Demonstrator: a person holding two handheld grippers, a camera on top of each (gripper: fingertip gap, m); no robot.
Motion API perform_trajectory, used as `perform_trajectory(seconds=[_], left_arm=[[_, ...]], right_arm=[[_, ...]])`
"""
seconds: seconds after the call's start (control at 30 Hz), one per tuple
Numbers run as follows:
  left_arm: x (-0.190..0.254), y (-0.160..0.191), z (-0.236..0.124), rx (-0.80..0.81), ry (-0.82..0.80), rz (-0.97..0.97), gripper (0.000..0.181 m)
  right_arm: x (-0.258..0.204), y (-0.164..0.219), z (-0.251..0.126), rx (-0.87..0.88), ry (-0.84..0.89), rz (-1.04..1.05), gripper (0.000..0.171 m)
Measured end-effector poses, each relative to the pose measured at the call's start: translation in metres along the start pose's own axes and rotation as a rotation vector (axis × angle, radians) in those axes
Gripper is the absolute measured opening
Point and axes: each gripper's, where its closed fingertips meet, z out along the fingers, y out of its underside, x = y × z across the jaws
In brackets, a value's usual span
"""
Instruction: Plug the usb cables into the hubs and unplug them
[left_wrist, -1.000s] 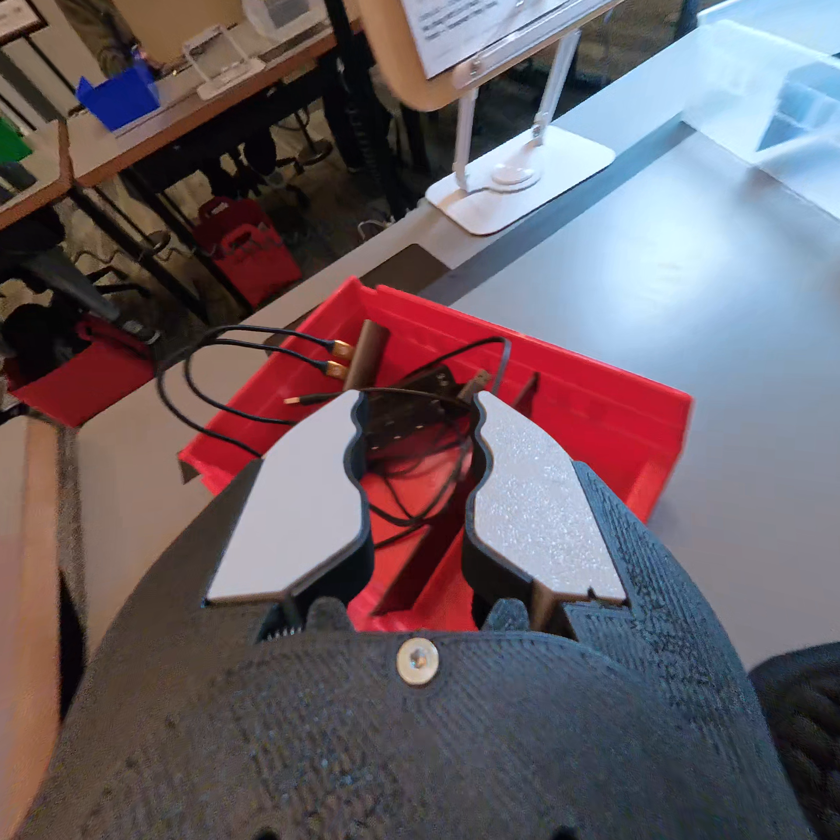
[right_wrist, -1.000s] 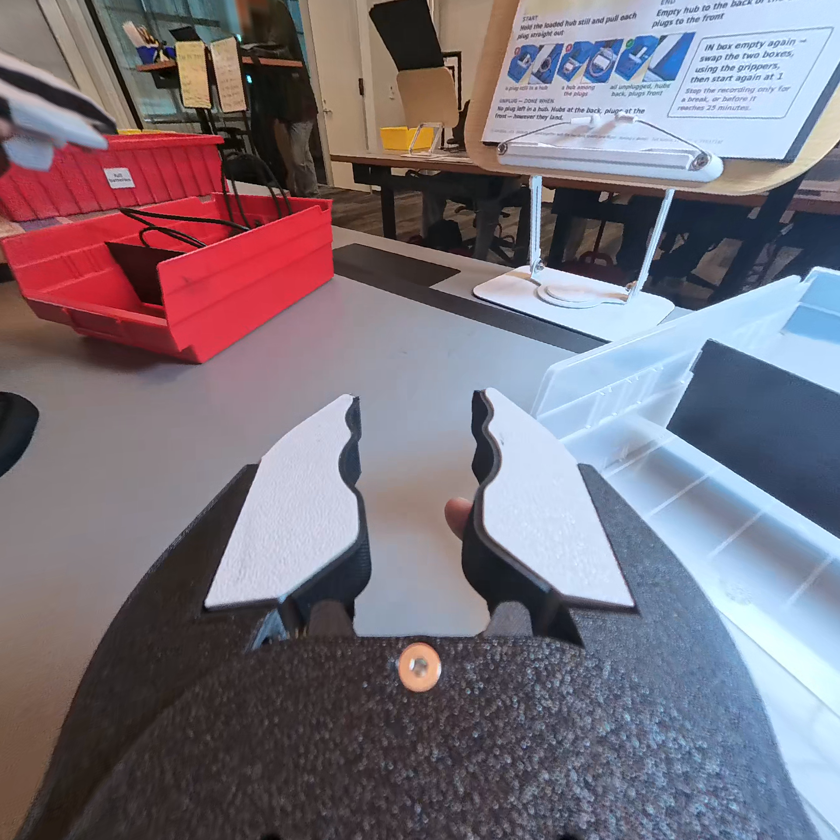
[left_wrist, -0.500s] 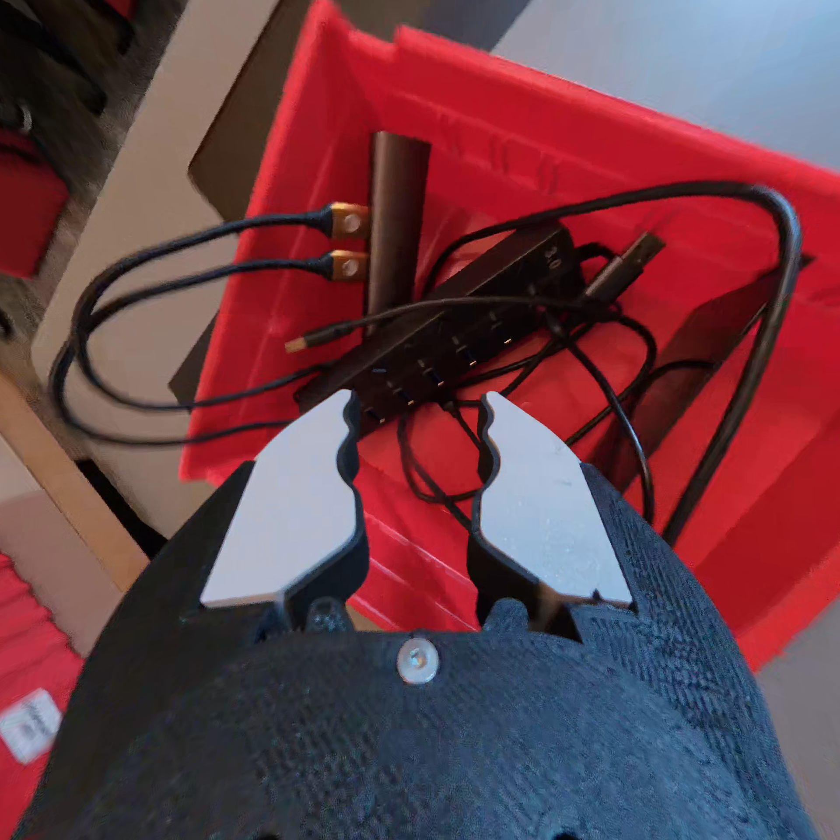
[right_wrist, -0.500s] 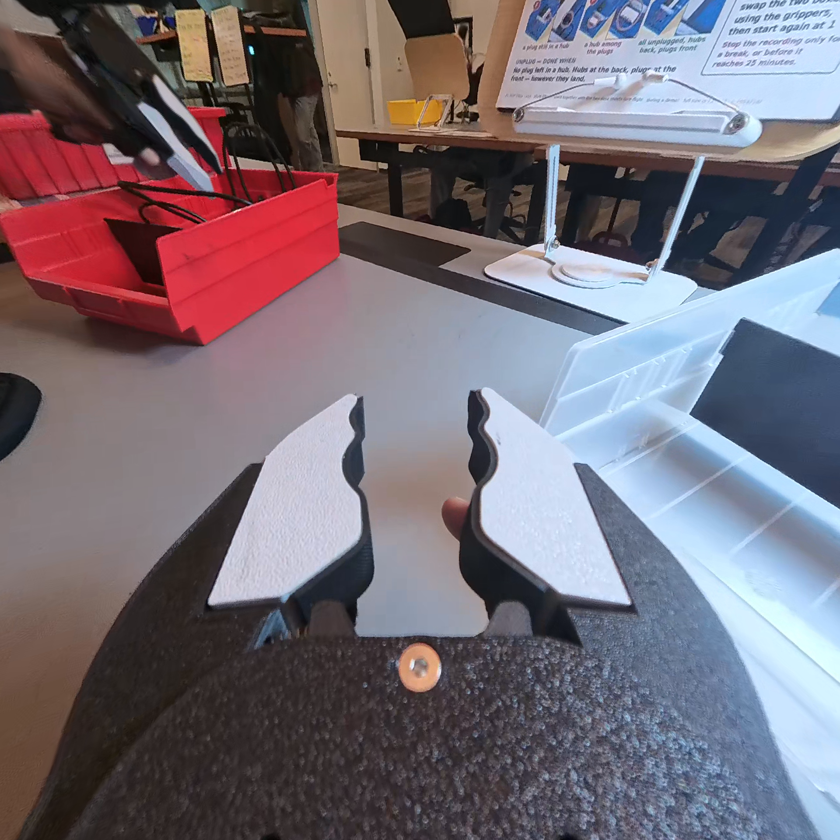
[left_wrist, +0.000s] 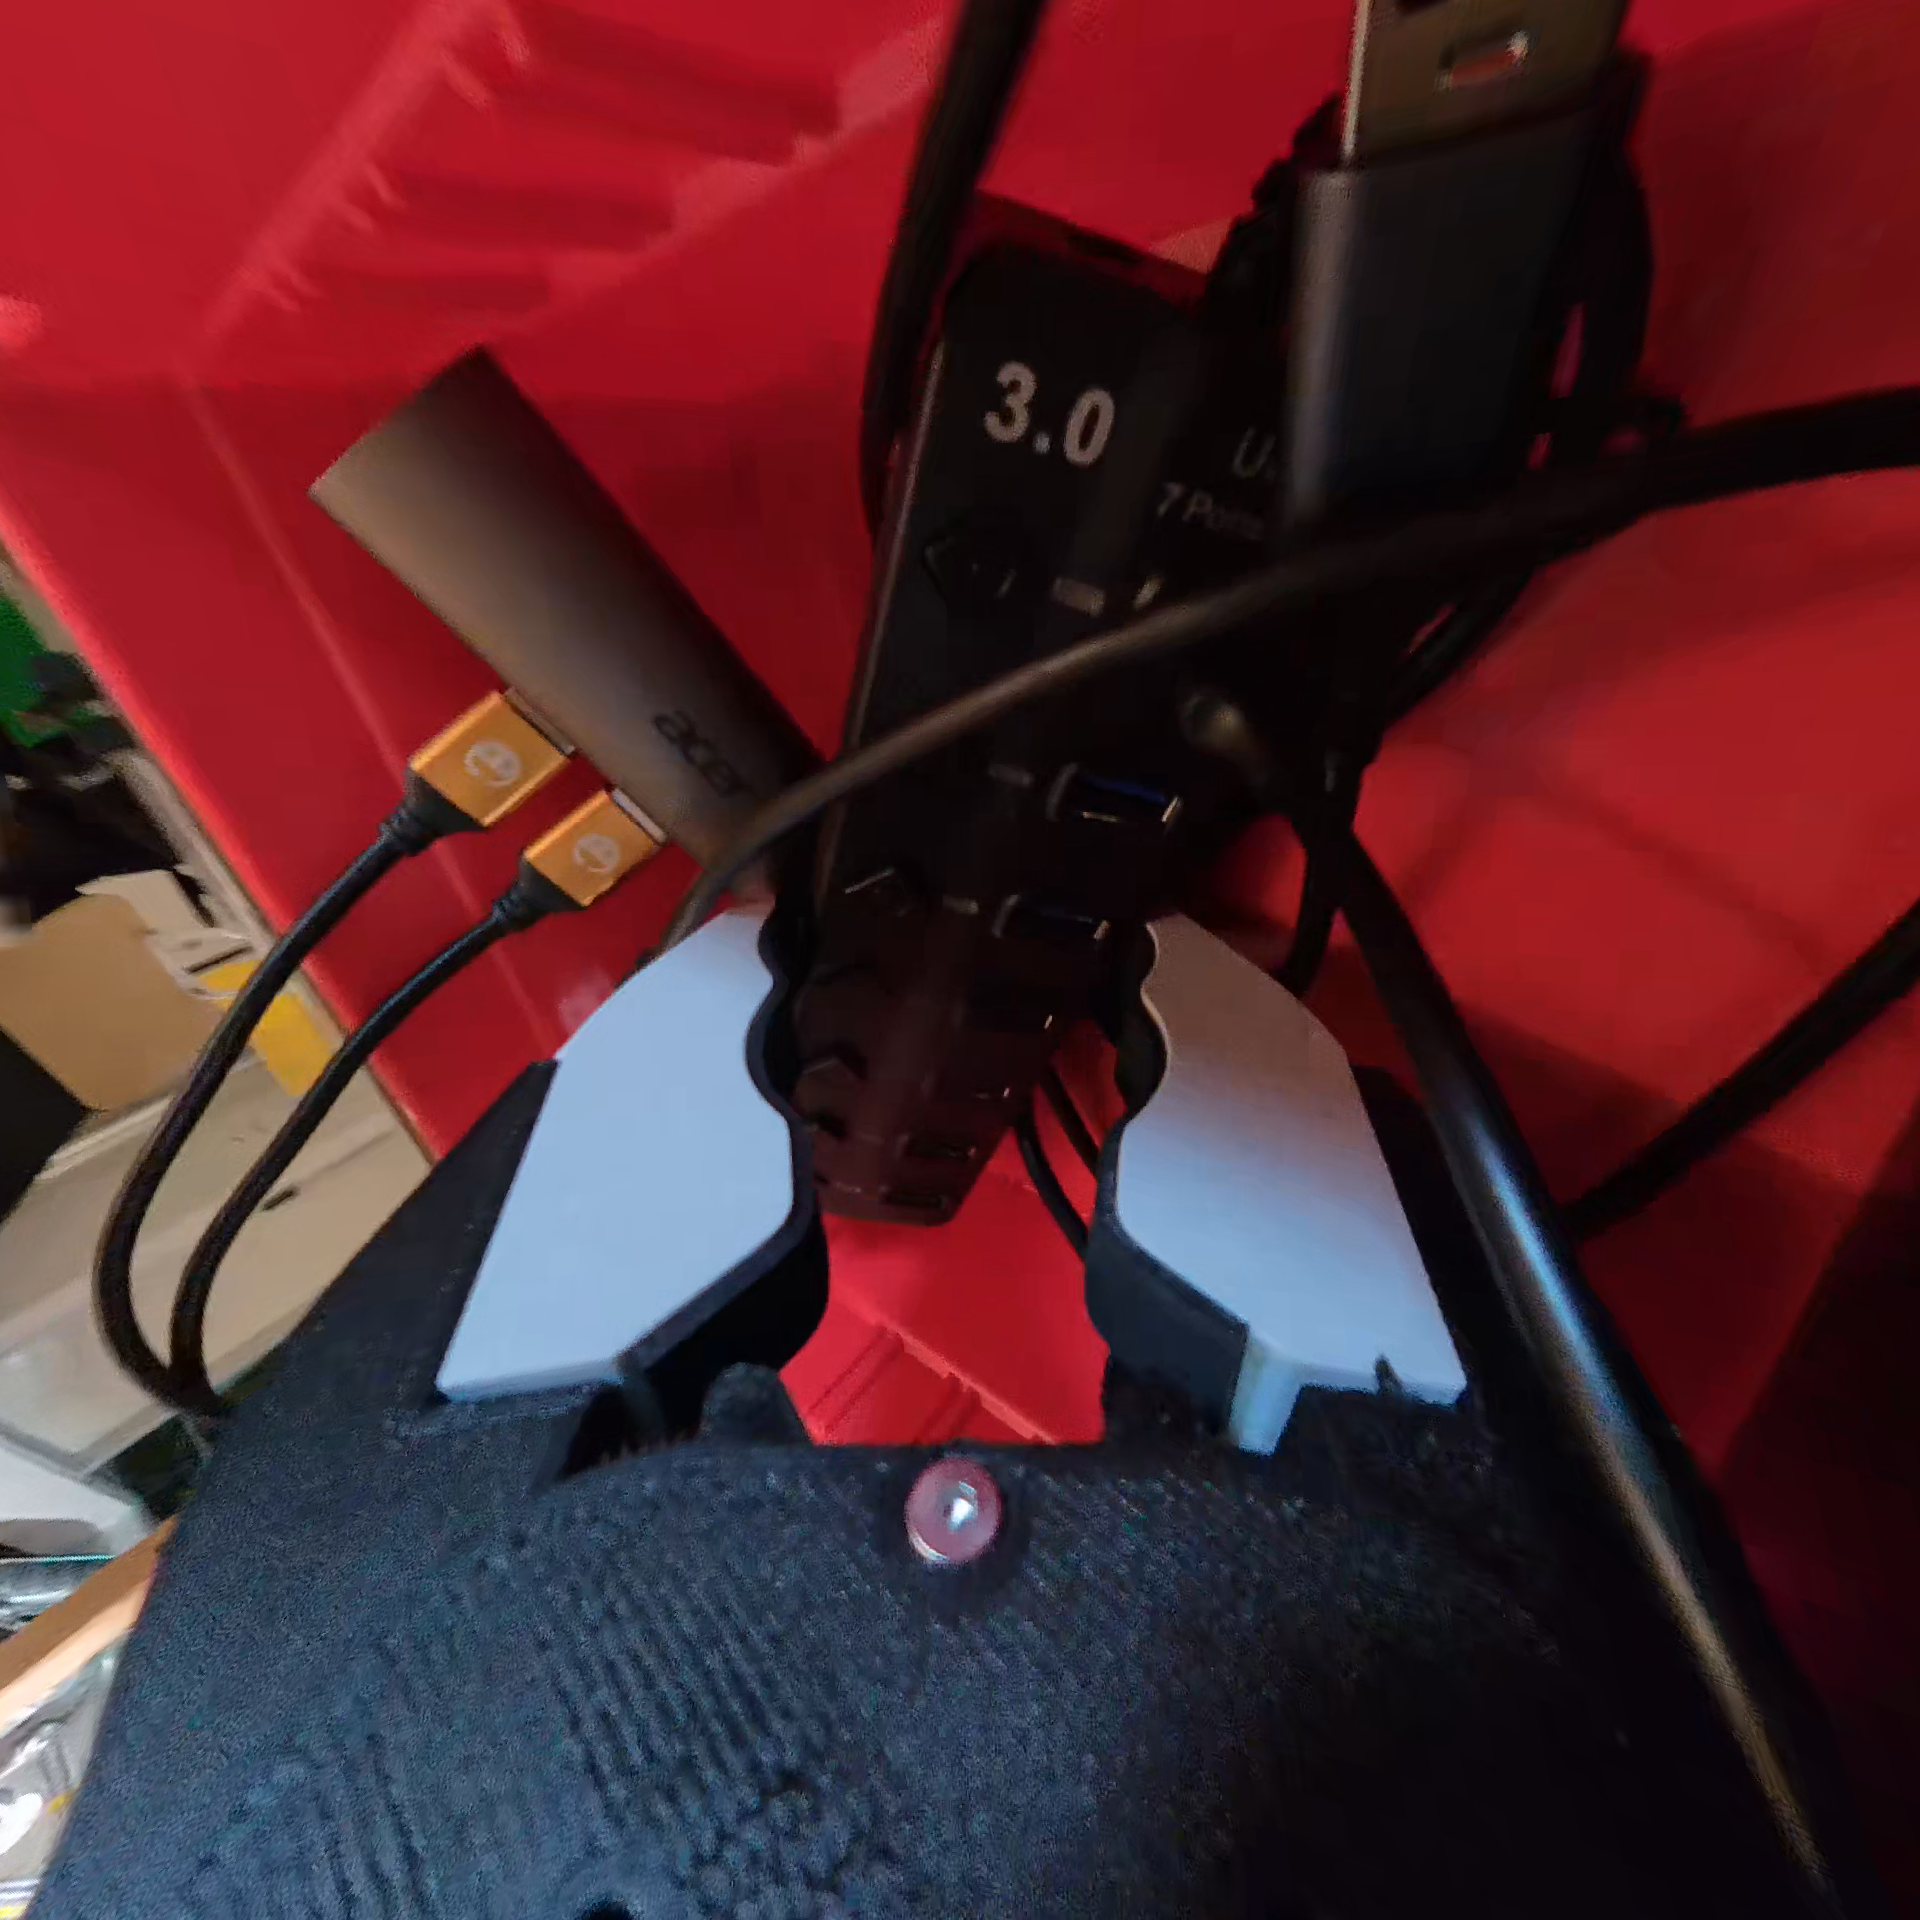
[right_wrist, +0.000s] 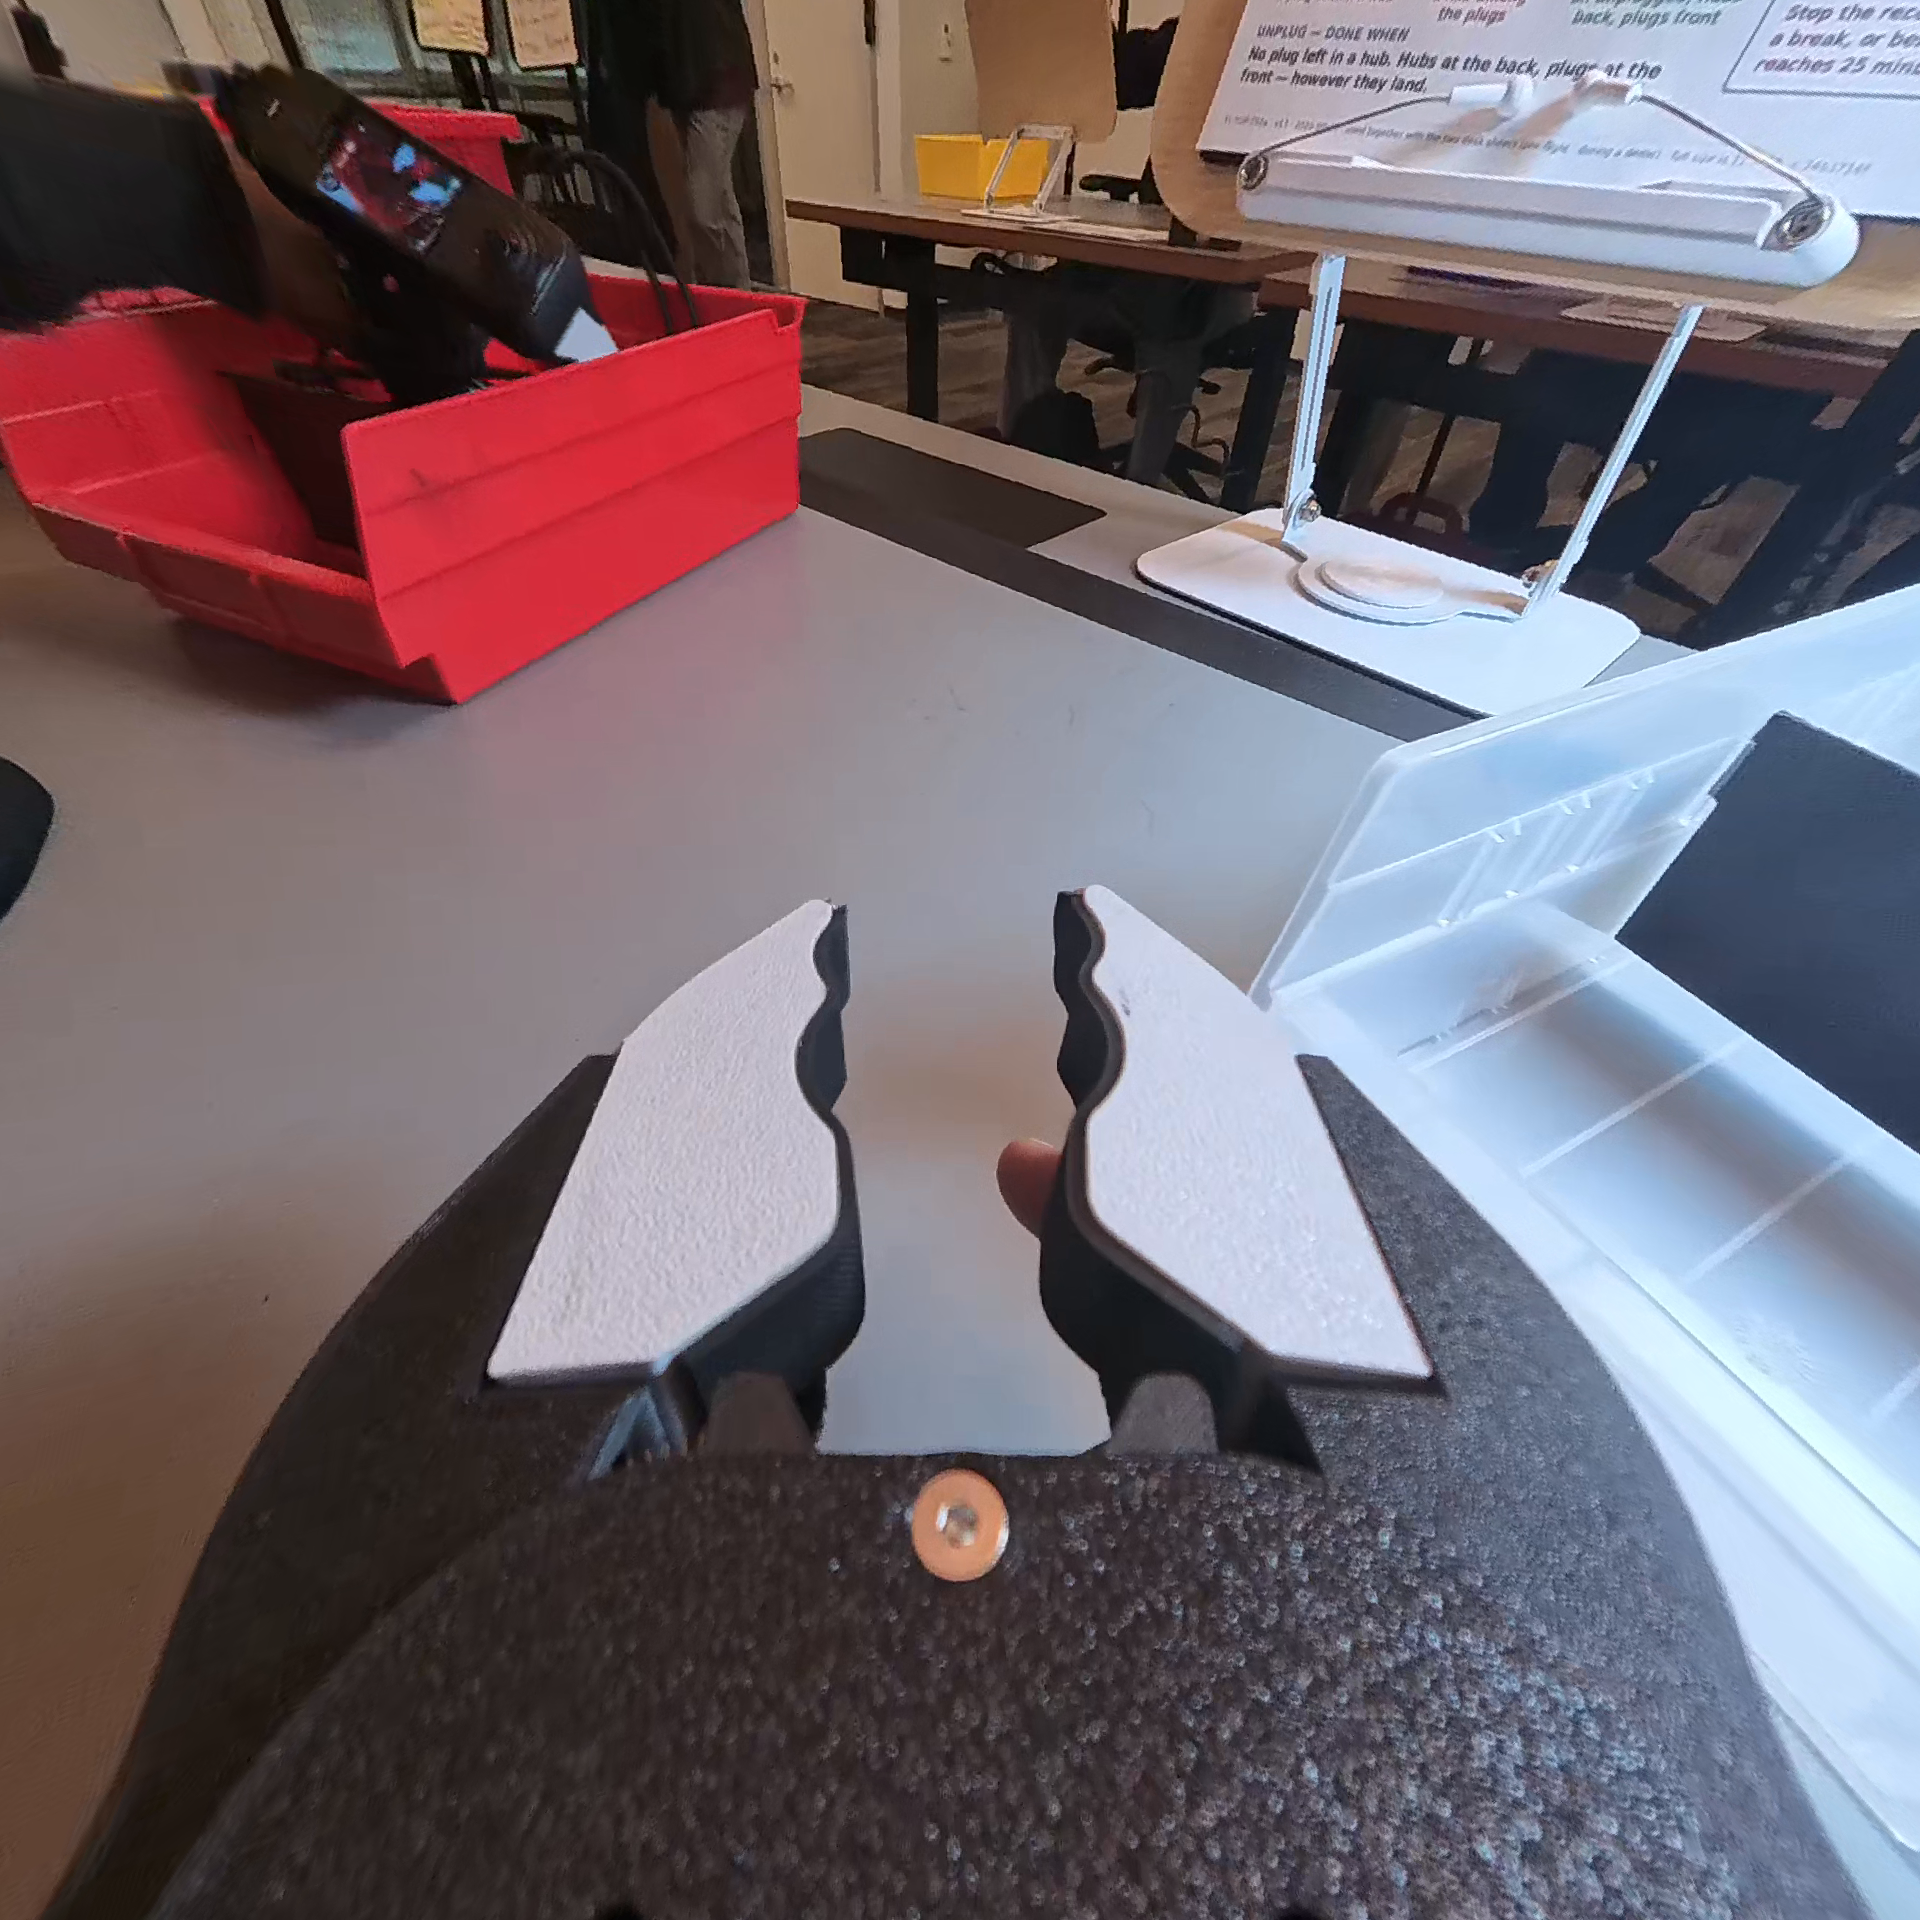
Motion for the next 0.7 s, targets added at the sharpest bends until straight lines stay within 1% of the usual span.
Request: perform_trajectory(seconds=[0.03,0.1,0.2,0.33,0.47,0.6,0.7], left_arm=[[-0.001,0.0,0.0,0.008,-0.023,0.01,0.059],[-0.002,0.003,-0.007,0.002,-0.018,0.004,0.058],[-0.016,0.011,-0.034,0.009,-0.004,-0.043,0.058],[-0.037,0.023,-0.094,0.032,0.059,-0.135,0.057],[-0.055,0.033,-0.155,0.017,0.106,-0.208,0.057],[-0.071,0.028,-0.208,0.047,0.085,-0.229,0.057],[-0.078,0.02,-0.24,0.072,0.072,-0.227,0.057]], right_arm=[[0.0,0.0,0.0,-0.001,0.0,-0.001,0.038],[-0.001,0.001,0.0,-0.002,-0.001,0.001,0.037],[-0.002,0.0,-0.001,0.001,-0.011,0.01,0.036],[-0.006,-0.004,-0.002,0.012,-0.026,0.005,0.034],[-0.01,-0.007,-0.004,0.024,-0.034,-0.009,0.033],[-0.012,-0.009,-0.005,0.035,-0.041,-0.01,0.032],[-0.014,-0.011,-0.006,0.042,-0.043,-0.014,0.032]])
